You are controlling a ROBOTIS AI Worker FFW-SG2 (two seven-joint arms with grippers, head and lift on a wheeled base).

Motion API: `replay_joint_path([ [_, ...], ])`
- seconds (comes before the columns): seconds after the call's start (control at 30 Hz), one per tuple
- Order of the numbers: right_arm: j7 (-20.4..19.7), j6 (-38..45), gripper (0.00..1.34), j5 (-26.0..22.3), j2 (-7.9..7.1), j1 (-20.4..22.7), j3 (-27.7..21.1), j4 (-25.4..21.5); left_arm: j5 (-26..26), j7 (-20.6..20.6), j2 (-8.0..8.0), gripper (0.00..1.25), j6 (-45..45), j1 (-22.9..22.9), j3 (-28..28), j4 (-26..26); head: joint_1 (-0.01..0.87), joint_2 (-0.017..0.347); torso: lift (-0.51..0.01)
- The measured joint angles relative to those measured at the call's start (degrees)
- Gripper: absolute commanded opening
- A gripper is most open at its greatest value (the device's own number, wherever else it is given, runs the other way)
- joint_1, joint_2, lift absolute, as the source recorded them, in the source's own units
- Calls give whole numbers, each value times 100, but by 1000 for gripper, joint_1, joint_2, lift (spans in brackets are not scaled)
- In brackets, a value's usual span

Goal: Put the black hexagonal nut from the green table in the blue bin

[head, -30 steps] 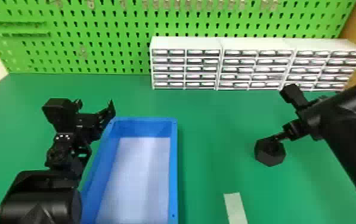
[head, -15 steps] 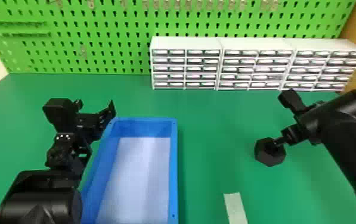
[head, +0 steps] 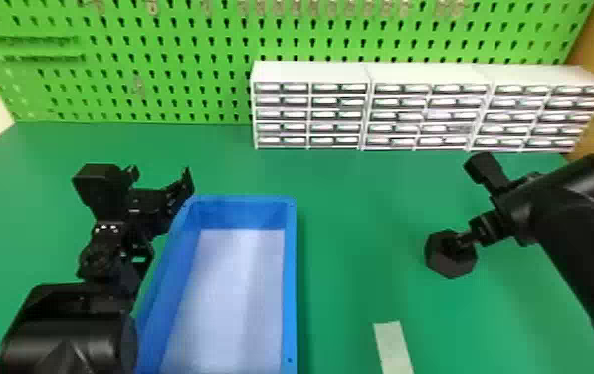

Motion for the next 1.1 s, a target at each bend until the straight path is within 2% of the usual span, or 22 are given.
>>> replay_joint_path([
  [0.07,-22,-5,1060,0,3,1,-9,8,0,0,0,931,0,-4,0,0,686,51,-96],
  [0.2,-50,-6,716,0,10,1,-9,29,0,0,0,931,0,-7,0,0,686,51,-96],
  [0.33,-51,0,644,10,14,1,5,56,0,0,0,931,0,-7,0,0,686,51,-96],
  [0.5,-51,13,245,42,14,-7,63,74,0,0,0,931,0,-7,0,0,686,51,-96],
  [0.6,-51,27,203,77,14,-24,108,81,0,0,0,931,0,-10,0,0,686,51,-96],
  [1.1,-51,63,201,149,32,-54,209,71,0,0,0,931,0,-15,6,0,686,51,-96],
])
